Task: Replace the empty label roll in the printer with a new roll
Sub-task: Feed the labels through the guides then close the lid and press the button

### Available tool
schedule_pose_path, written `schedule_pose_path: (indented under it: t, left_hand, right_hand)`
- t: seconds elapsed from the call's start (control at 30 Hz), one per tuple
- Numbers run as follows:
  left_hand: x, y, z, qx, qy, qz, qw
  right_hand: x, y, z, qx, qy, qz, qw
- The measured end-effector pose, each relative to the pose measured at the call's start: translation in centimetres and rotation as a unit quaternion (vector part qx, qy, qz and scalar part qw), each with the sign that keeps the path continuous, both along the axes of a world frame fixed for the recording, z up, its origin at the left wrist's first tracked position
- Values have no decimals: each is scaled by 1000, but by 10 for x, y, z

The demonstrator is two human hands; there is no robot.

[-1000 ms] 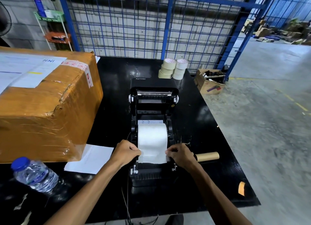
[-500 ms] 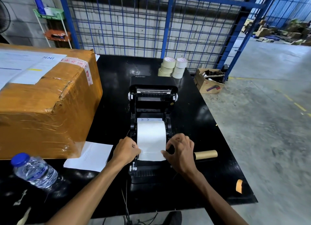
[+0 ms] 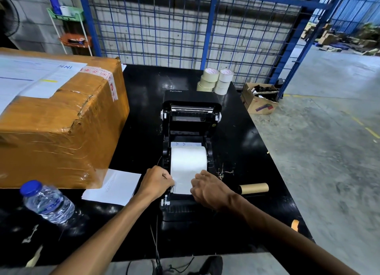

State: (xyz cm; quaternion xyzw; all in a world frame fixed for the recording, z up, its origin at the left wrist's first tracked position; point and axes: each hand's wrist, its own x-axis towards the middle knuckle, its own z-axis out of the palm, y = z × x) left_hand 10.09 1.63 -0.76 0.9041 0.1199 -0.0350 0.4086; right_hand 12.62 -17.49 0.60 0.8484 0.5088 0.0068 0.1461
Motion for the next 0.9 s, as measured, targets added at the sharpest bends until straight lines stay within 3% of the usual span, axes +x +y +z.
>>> schedule_pose_path:
  t: [0.07, 0.13, 0.2, 0.3, 0.47, 0.67, 0.9]
  left_hand:
    - [-7, -1, 5, -6, -35, 19, 999]
    - [-13, 0, 9, -22, -78, -6, 997]
    - [-22, -1, 14, -27, -90, -117, 989]
    - [-32, -6, 15, 87, -82, -270, 955]
    - [-32, -8, 10, 166, -160, -279, 932]
    - [-39, -5, 3, 179, -190, -302, 917]
    - [-51, 6, 0, 283, -225, -314, 878]
  right_hand:
    - [-3, 0, -1, 7, -11, 23, 1000]
    - [-3, 2, 2, 42, 17, -15, 999]
    - [-4, 1, 5, 108, 52, -63, 991]
    - [-6, -4, 5, 154, 159, -126, 967]
    - [-10, -11, 0, 190, 167, -132, 958]
    - [-19, -24, -6, 185, 81, -77, 976]
    - [-27, -30, -8, 212, 105, -103, 966]
